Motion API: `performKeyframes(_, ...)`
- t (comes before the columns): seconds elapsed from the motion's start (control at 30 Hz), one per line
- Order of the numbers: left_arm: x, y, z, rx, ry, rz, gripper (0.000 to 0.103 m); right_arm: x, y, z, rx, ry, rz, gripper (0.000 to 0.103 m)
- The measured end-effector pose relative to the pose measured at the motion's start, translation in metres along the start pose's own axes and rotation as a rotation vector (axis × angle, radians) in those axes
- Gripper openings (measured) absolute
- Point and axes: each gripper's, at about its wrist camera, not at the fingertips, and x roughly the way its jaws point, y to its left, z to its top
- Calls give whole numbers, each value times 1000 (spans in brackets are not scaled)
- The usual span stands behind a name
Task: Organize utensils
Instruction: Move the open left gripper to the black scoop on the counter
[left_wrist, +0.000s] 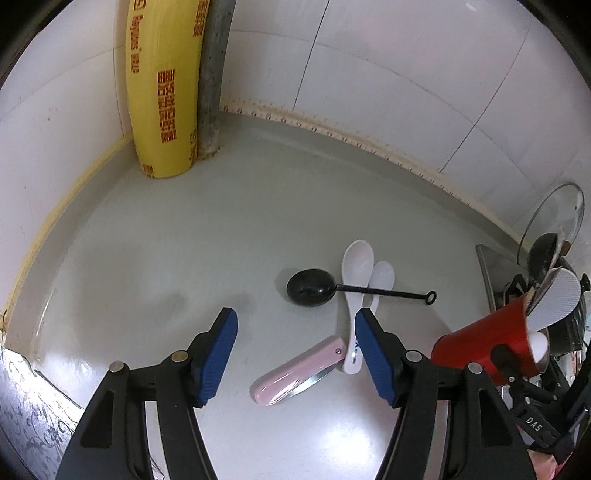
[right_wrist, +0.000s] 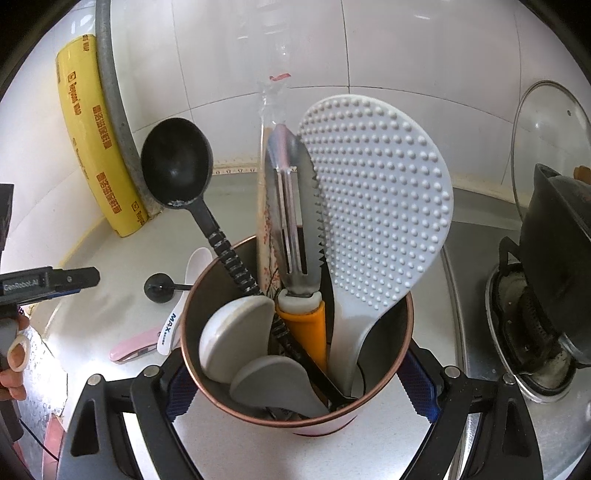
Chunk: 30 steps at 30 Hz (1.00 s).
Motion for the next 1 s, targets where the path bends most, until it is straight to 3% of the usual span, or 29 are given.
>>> performKeyframes(0.5, 26, 0, -4, -17, 87, 50, 67, 1, 8, -1, -14, -14, -24, 93)
performKeyframes(1.0, 35, -9, 20, 12, 90, 84, 67, 3, 30, -4, -57, -34, -68, 93)
